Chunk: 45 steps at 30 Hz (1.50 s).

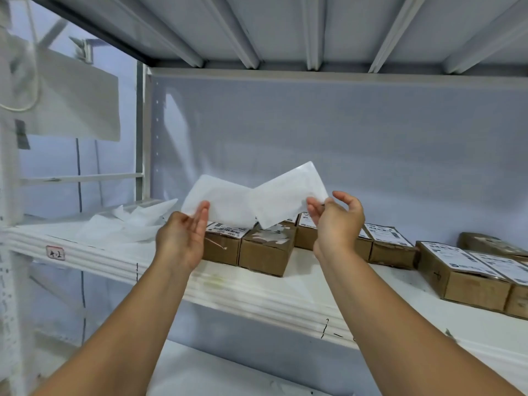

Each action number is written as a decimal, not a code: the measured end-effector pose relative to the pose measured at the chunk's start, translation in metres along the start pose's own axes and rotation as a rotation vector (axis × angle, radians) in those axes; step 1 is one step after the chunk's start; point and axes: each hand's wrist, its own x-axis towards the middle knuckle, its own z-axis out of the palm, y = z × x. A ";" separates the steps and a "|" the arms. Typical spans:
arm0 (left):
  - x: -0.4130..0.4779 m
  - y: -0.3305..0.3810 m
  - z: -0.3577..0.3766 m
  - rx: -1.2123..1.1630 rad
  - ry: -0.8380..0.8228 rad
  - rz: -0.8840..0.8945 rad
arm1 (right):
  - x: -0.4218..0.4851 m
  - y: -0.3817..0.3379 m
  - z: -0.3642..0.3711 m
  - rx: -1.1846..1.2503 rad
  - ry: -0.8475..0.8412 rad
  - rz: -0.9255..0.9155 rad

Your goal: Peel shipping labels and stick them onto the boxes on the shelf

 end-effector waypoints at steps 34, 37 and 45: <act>0.089 0.027 -0.077 1.756 -0.070 0.688 | -0.015 0.070 0.011 -0.800 -0.501 -0.901; 0.076 0.033 -0.070 1.621 -0.153 0.651 | -0.013 0.064 0.006 -0.782 -0.481 -0.852; 0.051 0.034 -0.050 1.294 -0.159 0.560 | -0.015 0.058 -0.001 -0.768 -0.429 -0.768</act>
